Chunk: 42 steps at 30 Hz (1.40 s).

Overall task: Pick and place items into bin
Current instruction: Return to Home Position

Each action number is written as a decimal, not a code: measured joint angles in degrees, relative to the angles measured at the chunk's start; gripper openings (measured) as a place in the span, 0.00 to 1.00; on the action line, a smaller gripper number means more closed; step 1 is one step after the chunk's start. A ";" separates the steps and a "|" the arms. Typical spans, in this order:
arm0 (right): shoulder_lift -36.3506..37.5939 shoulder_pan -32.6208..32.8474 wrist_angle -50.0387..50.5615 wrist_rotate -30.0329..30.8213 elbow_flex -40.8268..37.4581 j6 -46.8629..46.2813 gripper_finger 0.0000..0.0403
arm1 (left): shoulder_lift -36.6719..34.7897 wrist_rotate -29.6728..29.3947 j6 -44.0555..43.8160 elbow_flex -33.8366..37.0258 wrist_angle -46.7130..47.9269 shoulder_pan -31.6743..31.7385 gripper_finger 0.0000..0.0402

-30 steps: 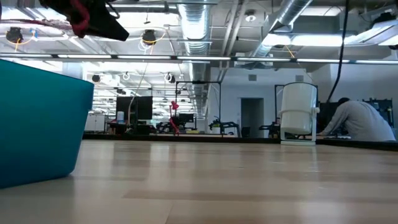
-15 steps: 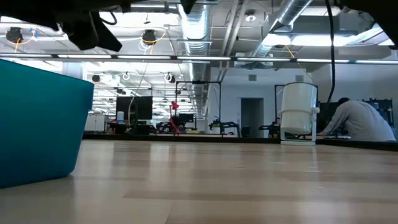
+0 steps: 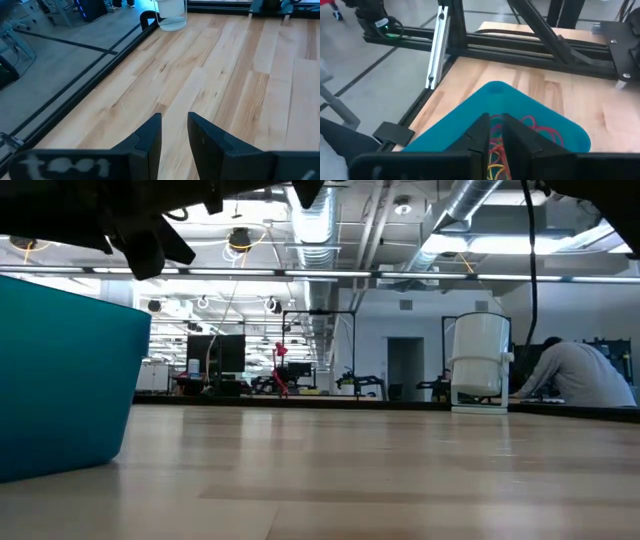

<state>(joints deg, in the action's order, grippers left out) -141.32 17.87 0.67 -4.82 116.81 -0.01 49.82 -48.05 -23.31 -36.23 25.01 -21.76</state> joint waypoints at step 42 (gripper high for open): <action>66.54 -5.11 48.58 9.99 -31.93 -5.15 0.17 | -34.64 -7.44 -9.12 -2.93 27.49 -0.02 0.21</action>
<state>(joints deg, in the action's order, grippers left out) -74.77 12.75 49.25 5.17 84.89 -5.16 15.19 -55.49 -32.43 -39.16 52.50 -21.78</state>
